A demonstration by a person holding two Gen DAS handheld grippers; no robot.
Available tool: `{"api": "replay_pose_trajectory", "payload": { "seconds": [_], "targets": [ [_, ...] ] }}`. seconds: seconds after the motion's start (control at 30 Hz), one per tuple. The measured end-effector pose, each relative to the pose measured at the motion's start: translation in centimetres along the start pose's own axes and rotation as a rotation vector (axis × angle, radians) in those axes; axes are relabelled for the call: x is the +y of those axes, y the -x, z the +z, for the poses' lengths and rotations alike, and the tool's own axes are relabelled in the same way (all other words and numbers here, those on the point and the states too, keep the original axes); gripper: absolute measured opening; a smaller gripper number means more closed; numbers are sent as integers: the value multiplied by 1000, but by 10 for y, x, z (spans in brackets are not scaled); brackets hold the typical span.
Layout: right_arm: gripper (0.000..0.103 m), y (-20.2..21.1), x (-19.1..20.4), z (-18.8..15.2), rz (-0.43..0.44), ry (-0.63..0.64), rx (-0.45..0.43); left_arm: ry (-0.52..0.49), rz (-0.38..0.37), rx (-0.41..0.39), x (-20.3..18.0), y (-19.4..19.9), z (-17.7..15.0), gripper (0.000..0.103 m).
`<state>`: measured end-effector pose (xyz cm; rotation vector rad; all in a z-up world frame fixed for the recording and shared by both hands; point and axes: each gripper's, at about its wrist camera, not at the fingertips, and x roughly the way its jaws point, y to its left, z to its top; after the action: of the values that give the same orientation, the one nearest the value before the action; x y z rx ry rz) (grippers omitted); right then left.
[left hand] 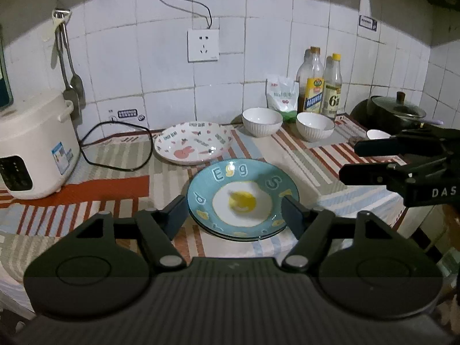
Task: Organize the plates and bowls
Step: 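Withdraw both tools up from the stacked plates, then reach both tools toward the pink-bunny LOVELY BEAR plate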
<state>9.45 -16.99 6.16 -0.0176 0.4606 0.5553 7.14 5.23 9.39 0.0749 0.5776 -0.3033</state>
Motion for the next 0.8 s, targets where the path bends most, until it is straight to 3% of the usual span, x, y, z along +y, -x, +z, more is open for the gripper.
{"api": "replay_pose_trajectory", "payload": {
  "seconds": [0.07,0.23,0.3,0.43,0.6,0.7,0.8],
  "targets": [
    [74,2,0,4,15,6,-5,2,3,-19,1,5,2,87],
    [89,-2,-1,16,17,24,-15,-58,66,-58,0,6,7,92],
    [89,-5,-4,22,32,23,-24,-80,78,-92,1,5,10,97],
    [89,-13,-19,34,123,15,-60,-104,96,-145,8,0,15,98],
    [90,-31,-43,44,92,-1,-127,-109,50,-141,26,-16,28,98],
    [90,-53,-64,51,159,-13,-76,-106,45,-105,38,-37,38,98],
    [90,-86,-90,59,154,-154,54,-96,24,-35,51,-68,45,98]
  ]
}}
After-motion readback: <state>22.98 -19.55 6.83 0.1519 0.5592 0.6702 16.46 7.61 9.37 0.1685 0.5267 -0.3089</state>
